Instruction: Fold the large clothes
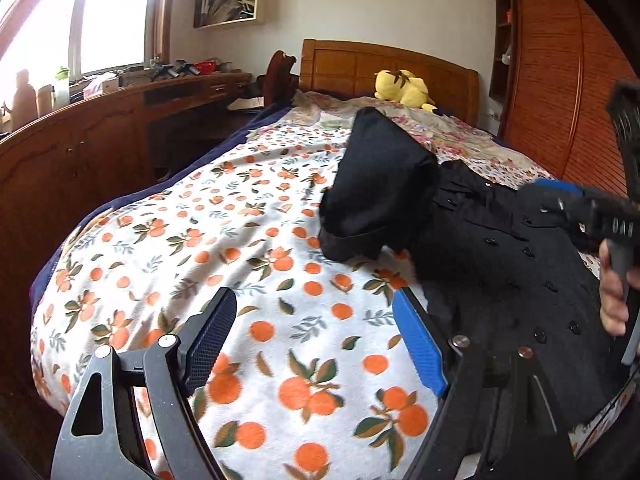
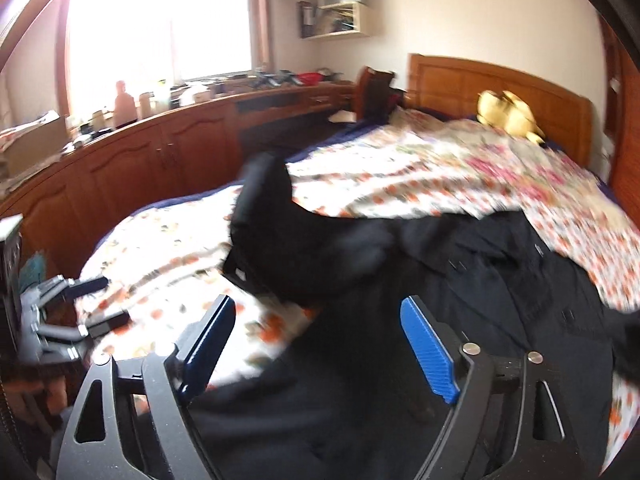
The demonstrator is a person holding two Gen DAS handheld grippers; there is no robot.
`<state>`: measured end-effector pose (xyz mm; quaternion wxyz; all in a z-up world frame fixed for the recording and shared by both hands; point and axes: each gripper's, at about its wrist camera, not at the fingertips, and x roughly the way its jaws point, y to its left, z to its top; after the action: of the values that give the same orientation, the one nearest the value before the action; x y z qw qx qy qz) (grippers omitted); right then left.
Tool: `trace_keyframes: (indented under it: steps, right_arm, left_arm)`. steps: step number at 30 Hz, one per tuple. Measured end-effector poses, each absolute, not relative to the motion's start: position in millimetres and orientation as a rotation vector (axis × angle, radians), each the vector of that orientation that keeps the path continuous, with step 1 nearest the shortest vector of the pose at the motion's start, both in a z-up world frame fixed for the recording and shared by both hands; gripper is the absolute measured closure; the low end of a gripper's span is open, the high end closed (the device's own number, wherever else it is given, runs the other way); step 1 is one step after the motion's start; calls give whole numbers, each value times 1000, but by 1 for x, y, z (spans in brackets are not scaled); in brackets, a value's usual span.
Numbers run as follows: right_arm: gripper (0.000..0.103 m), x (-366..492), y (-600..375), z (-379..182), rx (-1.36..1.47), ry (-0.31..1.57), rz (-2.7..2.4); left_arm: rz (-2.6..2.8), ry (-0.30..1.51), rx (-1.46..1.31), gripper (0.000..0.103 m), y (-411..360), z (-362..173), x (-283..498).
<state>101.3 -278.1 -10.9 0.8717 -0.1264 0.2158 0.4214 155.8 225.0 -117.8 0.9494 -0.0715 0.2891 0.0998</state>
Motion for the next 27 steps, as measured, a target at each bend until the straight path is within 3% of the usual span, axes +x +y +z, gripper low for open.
trace_keyframes:
  steps: [6,9,11,12,13,18,27]
  right_arm:
    - [27,109,-209,-4,-350,479,919]
    - [44,124,-180,-14,-393,532,931]
    - [61,134,-168,-21,-424,560,931]
    - [78,137,-163,-25,-440,565,934]
    - [81,140,-162,-25,-450,557,947]
    - [89,136,-176,-16,-464,485,934]
    - [90,143,-289,18,-324,339,771]
  left_arm:
    - [227,584,-155,22,247,-119,137]
    - [236,584,-151,22,254,-119,129]
    - [241,584,-150,22,257,-119,125]
    - [241,584,-149,22,258,-119,124]
    - [242,585,-148,22,257,-118,124]
    - [233,585,-139,22,251,-115,125]
    - [168,566,-98,22,208,-100,142]
